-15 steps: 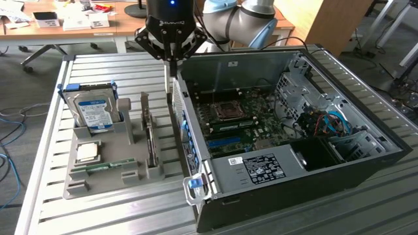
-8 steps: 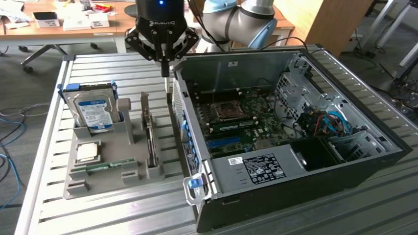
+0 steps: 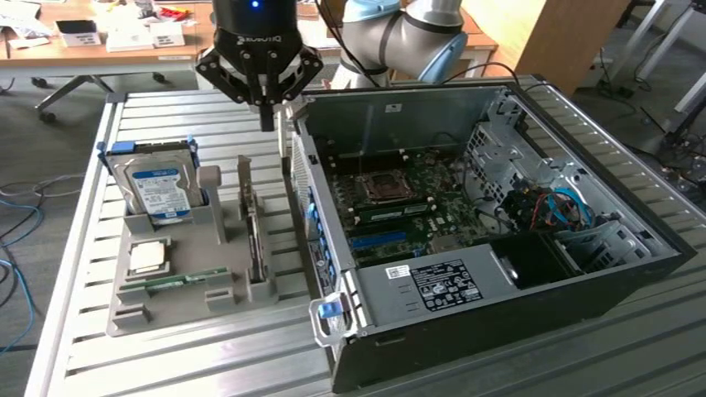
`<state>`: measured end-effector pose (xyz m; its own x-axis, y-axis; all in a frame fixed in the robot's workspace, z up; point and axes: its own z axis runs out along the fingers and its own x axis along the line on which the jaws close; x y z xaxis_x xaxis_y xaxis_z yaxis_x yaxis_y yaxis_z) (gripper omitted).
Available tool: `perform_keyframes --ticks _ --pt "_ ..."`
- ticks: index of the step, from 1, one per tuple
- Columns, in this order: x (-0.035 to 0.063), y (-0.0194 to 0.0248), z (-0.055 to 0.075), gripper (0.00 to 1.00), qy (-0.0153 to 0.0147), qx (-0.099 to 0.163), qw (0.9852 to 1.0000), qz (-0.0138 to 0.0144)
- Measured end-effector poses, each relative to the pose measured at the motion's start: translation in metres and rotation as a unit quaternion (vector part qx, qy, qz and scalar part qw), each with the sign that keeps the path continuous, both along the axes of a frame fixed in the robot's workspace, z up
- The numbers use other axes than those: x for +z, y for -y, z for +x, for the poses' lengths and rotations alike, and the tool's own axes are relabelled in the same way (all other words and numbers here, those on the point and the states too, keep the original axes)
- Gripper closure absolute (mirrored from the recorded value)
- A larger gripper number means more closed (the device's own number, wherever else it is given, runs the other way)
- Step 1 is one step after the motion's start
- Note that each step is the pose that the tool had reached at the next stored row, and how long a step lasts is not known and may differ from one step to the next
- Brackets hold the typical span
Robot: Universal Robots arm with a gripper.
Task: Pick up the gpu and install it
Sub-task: 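Reach for the gpu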
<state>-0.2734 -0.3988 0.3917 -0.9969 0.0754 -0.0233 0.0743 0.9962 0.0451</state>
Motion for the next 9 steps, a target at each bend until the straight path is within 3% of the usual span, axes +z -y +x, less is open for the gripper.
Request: perform_keyframes --ticks 9 --pt "-0.0002 0.0000 -0.014 0.89 0.0000 0.000 1.0000 0.0000"
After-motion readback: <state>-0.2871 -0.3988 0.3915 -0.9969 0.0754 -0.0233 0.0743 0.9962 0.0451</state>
